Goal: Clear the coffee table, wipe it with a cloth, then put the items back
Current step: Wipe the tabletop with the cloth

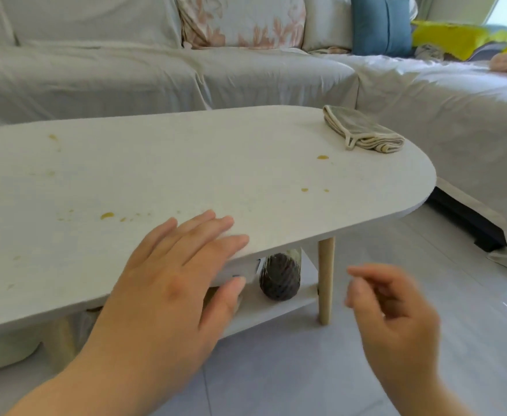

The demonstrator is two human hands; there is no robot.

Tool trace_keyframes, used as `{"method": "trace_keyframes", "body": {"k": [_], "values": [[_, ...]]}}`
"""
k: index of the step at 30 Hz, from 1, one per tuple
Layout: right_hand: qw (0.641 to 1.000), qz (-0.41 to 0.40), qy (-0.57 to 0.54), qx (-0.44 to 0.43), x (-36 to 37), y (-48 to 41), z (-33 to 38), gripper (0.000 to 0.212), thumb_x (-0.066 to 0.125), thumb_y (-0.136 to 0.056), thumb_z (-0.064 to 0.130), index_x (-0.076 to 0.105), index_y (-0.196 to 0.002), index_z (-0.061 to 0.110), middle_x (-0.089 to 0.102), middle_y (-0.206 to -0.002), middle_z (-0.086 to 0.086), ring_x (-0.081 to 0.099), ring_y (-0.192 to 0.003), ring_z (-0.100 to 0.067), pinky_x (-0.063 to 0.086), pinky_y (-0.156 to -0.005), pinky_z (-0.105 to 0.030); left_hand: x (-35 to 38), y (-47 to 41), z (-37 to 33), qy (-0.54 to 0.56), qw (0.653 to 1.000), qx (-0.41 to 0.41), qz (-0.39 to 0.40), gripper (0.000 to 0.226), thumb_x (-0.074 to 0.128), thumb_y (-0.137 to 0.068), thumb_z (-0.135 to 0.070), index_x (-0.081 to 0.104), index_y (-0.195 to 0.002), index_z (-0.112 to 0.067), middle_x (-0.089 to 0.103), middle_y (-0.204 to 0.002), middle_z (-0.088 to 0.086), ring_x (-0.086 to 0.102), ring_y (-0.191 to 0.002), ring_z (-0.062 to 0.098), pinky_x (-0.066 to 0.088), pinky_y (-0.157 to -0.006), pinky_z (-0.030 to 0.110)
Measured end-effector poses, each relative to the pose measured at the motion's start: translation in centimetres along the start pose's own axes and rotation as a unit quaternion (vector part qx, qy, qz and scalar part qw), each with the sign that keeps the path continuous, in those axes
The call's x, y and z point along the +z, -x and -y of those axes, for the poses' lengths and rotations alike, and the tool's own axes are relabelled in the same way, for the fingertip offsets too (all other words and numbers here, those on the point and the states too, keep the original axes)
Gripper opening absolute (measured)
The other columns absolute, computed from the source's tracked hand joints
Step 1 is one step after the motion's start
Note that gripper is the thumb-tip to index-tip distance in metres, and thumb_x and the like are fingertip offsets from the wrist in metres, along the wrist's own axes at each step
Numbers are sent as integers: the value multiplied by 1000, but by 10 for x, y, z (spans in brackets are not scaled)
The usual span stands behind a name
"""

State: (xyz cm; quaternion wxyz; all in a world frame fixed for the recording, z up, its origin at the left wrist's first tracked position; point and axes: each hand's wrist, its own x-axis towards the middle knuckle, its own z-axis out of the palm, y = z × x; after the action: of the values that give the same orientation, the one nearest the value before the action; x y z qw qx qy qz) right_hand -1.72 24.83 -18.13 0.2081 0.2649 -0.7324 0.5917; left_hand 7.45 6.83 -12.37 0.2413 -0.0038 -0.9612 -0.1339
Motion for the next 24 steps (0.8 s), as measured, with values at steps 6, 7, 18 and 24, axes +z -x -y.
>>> {"method": "trace_keyframes", "body": {"k": [6,7,18,24], "values": [[987,-16,152,-42,-13,-155,14,24,52,-80,21,59,-103,24,58,-106,14,51,-102,-2,37,-89,-15,-16,-67,23,28,994,-101,8,49,24,-76,-56,43,-120,-44,32,-126,-32,28,-129,1,17,-105,18],[976,15,217,-9,-10,-181,6,31,53,-83,19,56,-114,20,51,-126,4,43,-119,-12,30,-98,-22,-16,-78,30,31,993,-116,16,41,32,-82,-49,43,-121,-42,36,-131,-27,31,-129,4,22,-104,21],[827,302,463,102,6,-269,-69,38,48,-84,27,44,-121,16,47,-128,-7,39,-119,-27,31,-95,-37,36,-146,73,-22,961,-237,143,48,37,-92,-36,30,-137,-20,21,-152,1,17,-140,15,13,-109,24],[816,320,470,105,-4,-275,-99,48,32,-90,36,25,-138,29,7,-153,-6,2,-141,-26,-5,-114,-44,46,-173,72,-71,946,-269,166,49,25,-93,-42,16,-140,-28,7,-155,-5,3,-142,11,3,-114,31]]}}
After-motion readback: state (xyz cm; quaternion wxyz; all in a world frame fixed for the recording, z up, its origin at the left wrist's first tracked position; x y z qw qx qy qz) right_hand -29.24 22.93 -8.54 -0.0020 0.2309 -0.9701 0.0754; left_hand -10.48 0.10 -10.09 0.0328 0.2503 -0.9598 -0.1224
